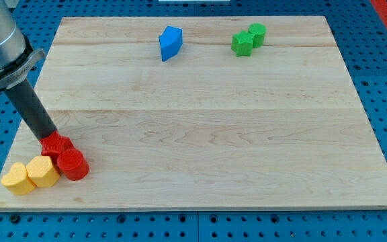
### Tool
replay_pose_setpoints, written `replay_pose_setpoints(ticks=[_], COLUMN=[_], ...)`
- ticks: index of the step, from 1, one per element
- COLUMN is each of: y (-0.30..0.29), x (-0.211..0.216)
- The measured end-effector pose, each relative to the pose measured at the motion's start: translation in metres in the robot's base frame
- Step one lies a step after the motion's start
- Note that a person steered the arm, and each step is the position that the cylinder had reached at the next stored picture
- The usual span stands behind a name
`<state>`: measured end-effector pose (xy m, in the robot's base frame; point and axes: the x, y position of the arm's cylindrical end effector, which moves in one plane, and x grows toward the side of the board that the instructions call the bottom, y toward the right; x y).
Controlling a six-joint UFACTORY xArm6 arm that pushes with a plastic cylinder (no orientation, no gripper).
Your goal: Point your arm towards center left
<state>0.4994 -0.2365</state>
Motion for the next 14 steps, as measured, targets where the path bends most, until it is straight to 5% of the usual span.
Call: replay_pose_setpoints(ticks=[11,14], y=[0.036,0.119], x=[-0.062,-0.062])
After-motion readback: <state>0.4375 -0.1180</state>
